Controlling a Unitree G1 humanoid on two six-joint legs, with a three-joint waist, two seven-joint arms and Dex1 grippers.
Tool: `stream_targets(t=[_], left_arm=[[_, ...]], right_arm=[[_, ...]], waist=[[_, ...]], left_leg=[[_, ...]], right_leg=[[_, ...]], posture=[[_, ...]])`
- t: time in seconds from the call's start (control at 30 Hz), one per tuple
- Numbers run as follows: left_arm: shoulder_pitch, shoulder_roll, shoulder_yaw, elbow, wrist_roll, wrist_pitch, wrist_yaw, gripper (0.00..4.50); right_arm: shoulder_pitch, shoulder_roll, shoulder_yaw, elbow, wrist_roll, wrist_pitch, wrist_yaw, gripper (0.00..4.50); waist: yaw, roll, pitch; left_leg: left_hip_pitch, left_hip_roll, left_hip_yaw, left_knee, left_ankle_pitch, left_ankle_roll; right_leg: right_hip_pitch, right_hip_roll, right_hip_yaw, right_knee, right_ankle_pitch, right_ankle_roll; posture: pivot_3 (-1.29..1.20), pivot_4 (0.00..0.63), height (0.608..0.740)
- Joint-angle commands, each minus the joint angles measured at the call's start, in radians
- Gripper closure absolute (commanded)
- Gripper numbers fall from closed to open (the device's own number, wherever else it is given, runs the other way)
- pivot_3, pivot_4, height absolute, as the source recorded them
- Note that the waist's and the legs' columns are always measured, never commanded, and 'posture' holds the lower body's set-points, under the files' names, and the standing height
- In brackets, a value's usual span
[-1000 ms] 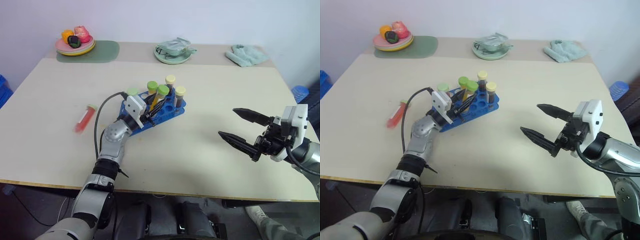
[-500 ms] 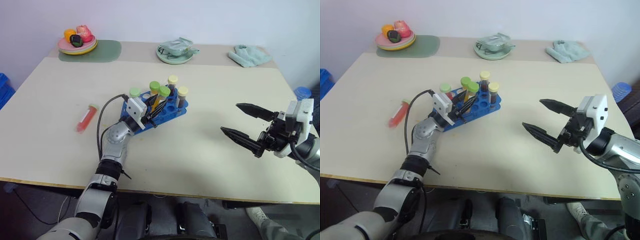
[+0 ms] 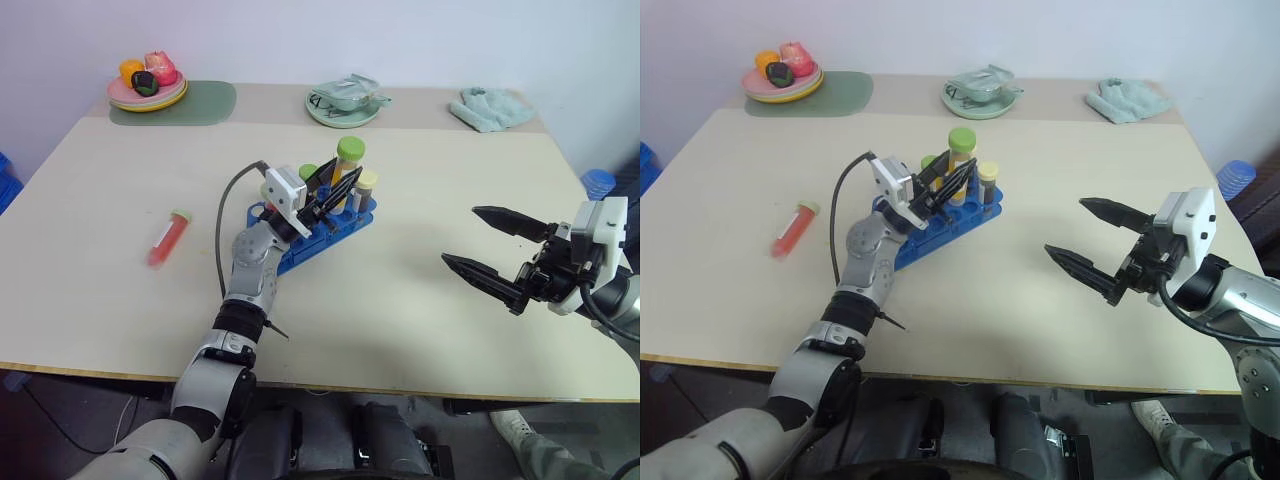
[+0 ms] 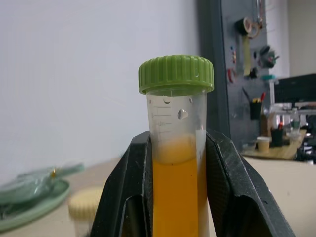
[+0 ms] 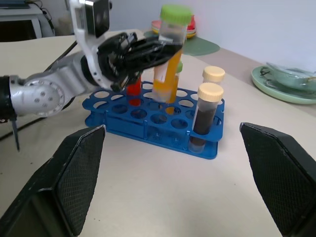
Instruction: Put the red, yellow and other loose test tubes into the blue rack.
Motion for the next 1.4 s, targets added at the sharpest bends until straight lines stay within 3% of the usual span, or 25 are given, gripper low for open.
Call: stream_targets(t=[0.03, 0.57, 0.93, 1.4], left_arm=[[-0.013, -0.004, 0.002, 0.016, 0.016, -0.021, 0.009, 3.69], [-0.072, -0.046, -0.005, 0.342, 0.146, -0.16, 0.084, 3.69], [-0.041, 0.009, 0.002, 0.378, 0.194, -0.188, 0.142, 3.69], [-0.028, -0.017, -0.009, 0.366, 0.177, -0.187, 0.106, 3.69]], right_arm=[[-0.007, -0.007, -0.024, -0.016, 0.013, -0.008, -0.007, 0.0], [0.002, -0.009, -0.035, -0.028, 0.027, -0.001, -0.018, 0.0], [0.017, -0.001, -0.037, -0.034, 0.031, -0.009, -0.031, 0.0], [-0.001, -0.004, -0.024, -0.022, 0.028, -0.007, -0.025, 0.0]], waist=[[0.004, 0.0, 0.0], [0.005, 0.0, 0.0], [0.001, 0.001, -0.001], [0.005, 0.001, -0.002]], left_leg=[[0.0, 0.0, 0.0, 0.0, 0.0, 0.0], [0.0, 0.0, 0.0, 0.0, 0.0, 0.0], [0.004, 0.0, 0.001, 0.0, 0.0, 0.0], [0.007, 0.0, 0.001, 0.0, 0.0, 0.0]], right_leg=[[0.0, 0.0, 0.0, 0.0, 0.0, 0.0], [0.0, 0.0, 0.0, 0.0, 0.0, 0.0], [0.003, 0.0, 0.001, 0.001, 0.0, 0.0], [0.007, 0.0, 0.001, 0.0, 0.0, 0.0]], posture=[[0.0, 0.15, 0.74], [0.0, 0.15, 0.74], [0.0, 0.15, 0.74], [0.0, 0.15, 0.74]])
